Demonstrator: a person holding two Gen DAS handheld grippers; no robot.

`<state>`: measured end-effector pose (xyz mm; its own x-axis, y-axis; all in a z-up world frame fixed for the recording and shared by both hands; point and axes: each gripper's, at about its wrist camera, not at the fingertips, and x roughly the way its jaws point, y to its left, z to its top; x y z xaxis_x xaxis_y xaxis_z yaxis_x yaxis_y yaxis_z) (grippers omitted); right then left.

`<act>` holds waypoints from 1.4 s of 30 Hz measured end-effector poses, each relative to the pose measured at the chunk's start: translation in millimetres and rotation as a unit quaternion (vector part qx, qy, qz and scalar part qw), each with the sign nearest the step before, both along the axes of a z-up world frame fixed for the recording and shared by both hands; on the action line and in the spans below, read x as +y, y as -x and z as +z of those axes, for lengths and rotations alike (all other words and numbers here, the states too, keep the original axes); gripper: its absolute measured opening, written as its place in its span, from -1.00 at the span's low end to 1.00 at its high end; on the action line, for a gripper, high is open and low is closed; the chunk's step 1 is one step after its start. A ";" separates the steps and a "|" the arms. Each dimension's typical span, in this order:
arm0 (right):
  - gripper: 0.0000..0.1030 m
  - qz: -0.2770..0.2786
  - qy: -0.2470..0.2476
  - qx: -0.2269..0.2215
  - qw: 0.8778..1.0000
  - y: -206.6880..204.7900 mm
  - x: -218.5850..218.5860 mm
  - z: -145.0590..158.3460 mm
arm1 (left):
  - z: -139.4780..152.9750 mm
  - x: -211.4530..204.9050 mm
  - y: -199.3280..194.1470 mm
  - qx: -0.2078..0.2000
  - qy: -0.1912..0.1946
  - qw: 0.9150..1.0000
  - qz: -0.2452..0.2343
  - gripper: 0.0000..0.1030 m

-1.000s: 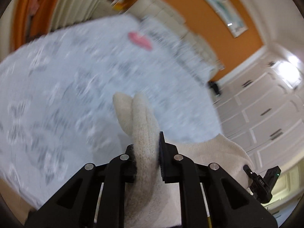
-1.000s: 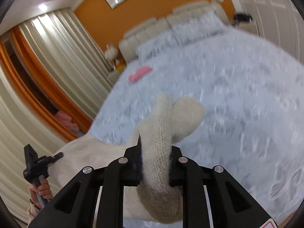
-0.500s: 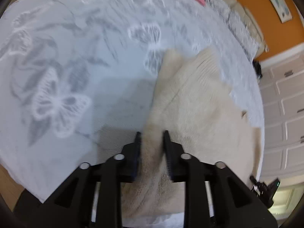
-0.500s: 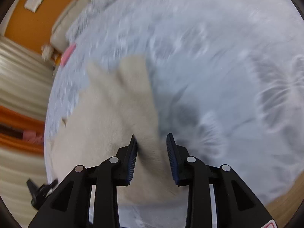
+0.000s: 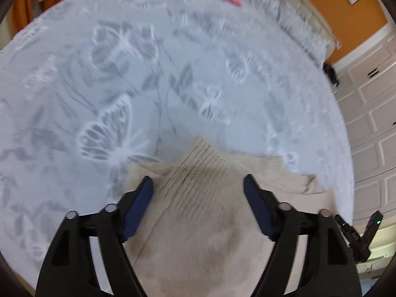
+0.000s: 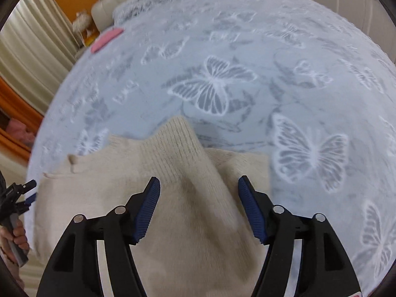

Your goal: Fold small clothes

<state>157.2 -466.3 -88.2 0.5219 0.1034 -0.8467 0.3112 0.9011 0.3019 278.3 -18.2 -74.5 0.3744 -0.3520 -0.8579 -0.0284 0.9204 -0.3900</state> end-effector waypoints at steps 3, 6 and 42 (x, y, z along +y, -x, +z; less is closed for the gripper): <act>-0.86 -0.008 -0.020 -0.051 0.998 6.6 -5.3 24.1 | -1.8 -2.8 -0.3 -0.005 -0.001 1.000 -0.014 -0.79; -0.87 -0.019 -0.021 -0.105 0.994 14.0 -14.3 53.4 | 30.3 1.1 1.4 -0.072 0.015 0.997 -0.011 -0.81; -0.76 -0.055 0.011 -0.068 0.996 24.1 18.5 41.8 | 15.7 -26.9 35.4 -0.076 0.035 0.996 -0.009 0.23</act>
<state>133.1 -447.8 -46.4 0.6385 0.0212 -0.7693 0.3662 0.8708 0.3279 243.0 -45.1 -58.8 0.4913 -0.4165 -0.7650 0.0522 0.8908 -0.4514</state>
